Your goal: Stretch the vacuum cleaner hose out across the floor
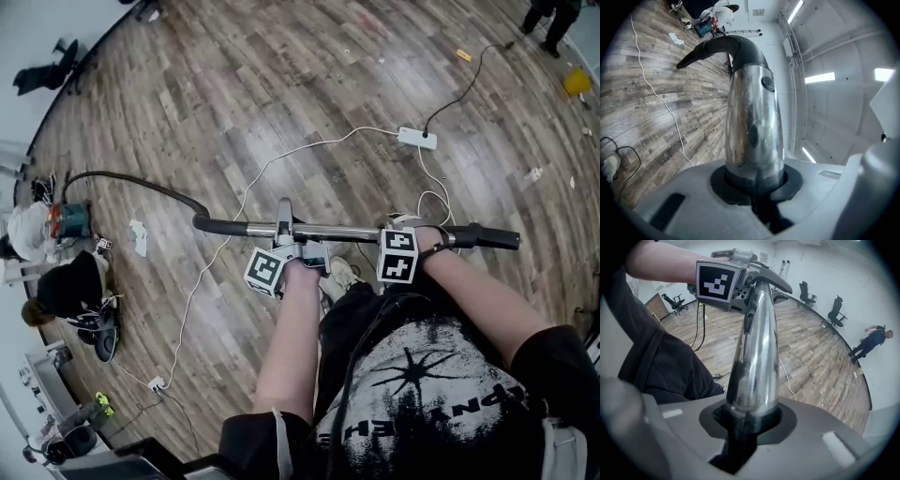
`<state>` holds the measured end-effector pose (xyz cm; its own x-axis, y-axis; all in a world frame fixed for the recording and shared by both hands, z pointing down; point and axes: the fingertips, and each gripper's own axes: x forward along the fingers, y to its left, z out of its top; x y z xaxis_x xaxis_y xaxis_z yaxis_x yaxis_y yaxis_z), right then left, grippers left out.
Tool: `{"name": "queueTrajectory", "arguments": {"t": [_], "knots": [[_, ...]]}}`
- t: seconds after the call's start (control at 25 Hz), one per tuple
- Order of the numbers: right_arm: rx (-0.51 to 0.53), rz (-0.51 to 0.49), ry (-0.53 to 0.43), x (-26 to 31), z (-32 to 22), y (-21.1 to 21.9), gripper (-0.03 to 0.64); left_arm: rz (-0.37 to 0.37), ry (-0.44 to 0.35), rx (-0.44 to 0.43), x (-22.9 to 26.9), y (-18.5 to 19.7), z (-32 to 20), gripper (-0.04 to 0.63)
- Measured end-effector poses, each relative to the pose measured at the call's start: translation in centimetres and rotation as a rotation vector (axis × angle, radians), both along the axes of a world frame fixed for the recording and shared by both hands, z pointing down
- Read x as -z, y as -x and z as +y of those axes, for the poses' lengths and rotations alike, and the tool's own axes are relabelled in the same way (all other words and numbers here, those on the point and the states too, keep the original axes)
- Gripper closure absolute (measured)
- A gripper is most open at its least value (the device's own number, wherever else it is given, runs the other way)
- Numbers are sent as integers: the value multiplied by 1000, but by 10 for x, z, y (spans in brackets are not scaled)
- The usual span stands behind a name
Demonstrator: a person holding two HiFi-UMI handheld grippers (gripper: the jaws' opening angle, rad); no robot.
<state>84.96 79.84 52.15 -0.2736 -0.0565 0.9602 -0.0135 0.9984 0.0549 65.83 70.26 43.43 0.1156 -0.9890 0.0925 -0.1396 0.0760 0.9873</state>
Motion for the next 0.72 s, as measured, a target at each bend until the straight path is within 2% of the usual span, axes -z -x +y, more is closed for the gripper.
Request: {"name": "queueTrajectory", "arguments": {"t": [0.12,0.32,0.52,0.64,0.72], "knots": [[20,-7,-21,1,-8,-12,520,34,-9,33,9,-14,-3,552],[43,4,-32,1,-14,-34,522,38,-18,56,7,-33,-5,554],[63,25,-33,1,-23,-44,525,51,11,74,-2,-38,-11,555],[59,35,-37,-7,-37,-45,525,39,5,31,-11,-42,-25,549],[51,45,-27,-15,-43,-49,525,28,-2,-45,-20,-54,-34,503]]}}
